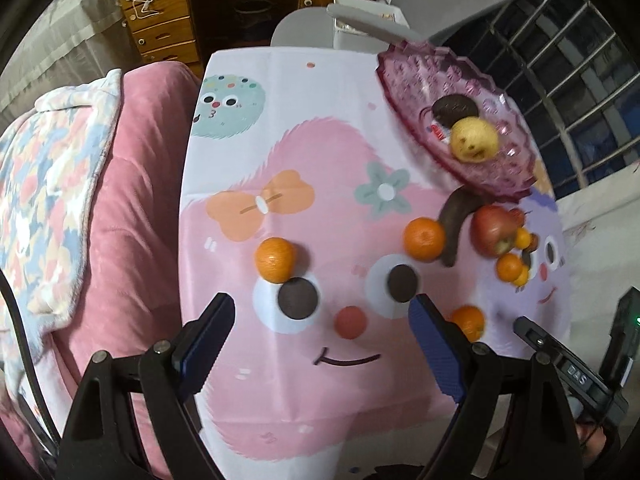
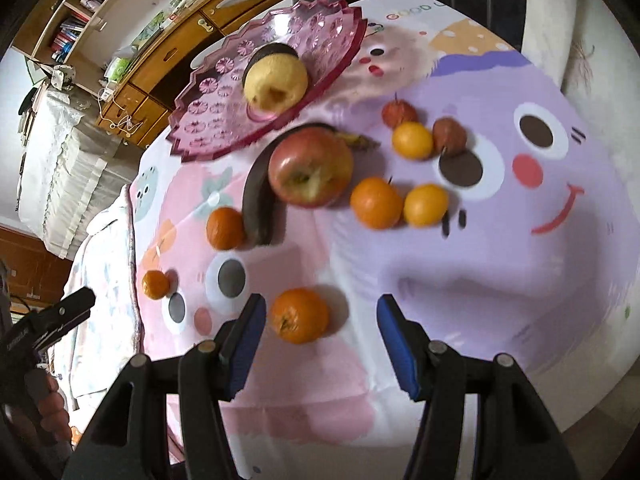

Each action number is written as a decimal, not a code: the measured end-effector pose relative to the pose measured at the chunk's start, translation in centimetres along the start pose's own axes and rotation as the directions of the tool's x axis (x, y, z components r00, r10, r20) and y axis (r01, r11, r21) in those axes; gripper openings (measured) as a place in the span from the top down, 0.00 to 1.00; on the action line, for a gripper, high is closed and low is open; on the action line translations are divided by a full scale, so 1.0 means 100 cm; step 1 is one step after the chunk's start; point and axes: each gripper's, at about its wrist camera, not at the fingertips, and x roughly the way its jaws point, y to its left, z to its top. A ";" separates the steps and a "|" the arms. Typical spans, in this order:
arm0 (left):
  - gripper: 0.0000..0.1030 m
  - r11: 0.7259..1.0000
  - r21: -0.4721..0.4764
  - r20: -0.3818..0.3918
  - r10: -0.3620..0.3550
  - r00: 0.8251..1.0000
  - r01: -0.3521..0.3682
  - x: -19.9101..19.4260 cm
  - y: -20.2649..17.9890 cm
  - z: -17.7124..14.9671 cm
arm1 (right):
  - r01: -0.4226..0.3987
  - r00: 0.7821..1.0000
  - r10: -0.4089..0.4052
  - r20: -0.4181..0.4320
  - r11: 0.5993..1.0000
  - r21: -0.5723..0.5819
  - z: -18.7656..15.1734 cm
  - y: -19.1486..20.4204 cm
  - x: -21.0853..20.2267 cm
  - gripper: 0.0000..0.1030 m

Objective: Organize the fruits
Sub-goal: 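Grasp a tangerine with the left gripper while the right gripper grasps an orange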

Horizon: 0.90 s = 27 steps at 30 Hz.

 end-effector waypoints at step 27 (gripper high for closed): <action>0.45 0.998 0.026 -0.078 -0.058 0.995 0.060 0.112 0.050 0.022 | 0.286 0.956 -0.262 0.134 0.932 -0.221 -0.045 0.057 0.067 0.44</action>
